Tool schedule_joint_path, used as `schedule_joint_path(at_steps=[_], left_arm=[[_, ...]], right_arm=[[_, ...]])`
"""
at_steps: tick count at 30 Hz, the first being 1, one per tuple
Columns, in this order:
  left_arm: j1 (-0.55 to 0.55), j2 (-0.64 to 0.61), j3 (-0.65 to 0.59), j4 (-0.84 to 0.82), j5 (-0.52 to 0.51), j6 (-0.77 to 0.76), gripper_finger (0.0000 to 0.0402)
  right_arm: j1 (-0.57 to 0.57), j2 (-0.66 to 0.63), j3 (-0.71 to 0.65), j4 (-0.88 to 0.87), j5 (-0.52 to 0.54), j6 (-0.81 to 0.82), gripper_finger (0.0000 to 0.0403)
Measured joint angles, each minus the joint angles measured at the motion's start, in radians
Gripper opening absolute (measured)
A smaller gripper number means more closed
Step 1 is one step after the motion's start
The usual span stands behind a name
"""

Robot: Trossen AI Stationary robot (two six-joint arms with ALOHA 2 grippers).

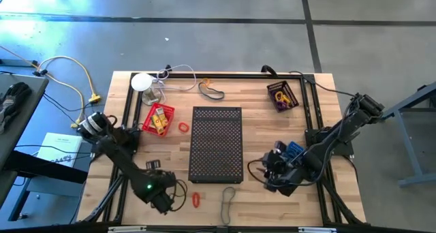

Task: Pick & Place Office Desk Supplies
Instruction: Put the violet spring keychain into the black bin

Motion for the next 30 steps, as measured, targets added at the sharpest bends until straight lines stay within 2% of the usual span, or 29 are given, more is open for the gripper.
schedule_joint_path(at_steps=[4, 9, 13, 18, 30], left_arm=[[0.057, -0.008, -0.023, -0.028, 0.044, 0.103, 0.0147], [0.09, -0.014, -0.028, -0.014, 0.014, 0.284, 0.0147], [0.089, -0.015, -0.063, -0.016, -0.006, 0.348, 0.0147], [0.087, -0.017, -0.113, -0.007, 0.021, 0.345, 0.0147], [0.071, -0.018, -0.129, 0.086, 0.083, 0.354, 0.0147]], right_arm=[[0.0, 0.0, 0.0, 0.127, -0.004, -0.109, 0.017], [0.0, 0.0, 0.0, 0.241, -0.013, -0.204, 0.017], [0.0, 0.0, 0.0, 0.286, -0.025, -0.249, 0.017], [0.0, 0.0, 0.0, 0.301, -0.065, -0.301, 0.017], [-0.051, 0.0, 0.0, 0.302, -0.065, -0.332, 0.017]])
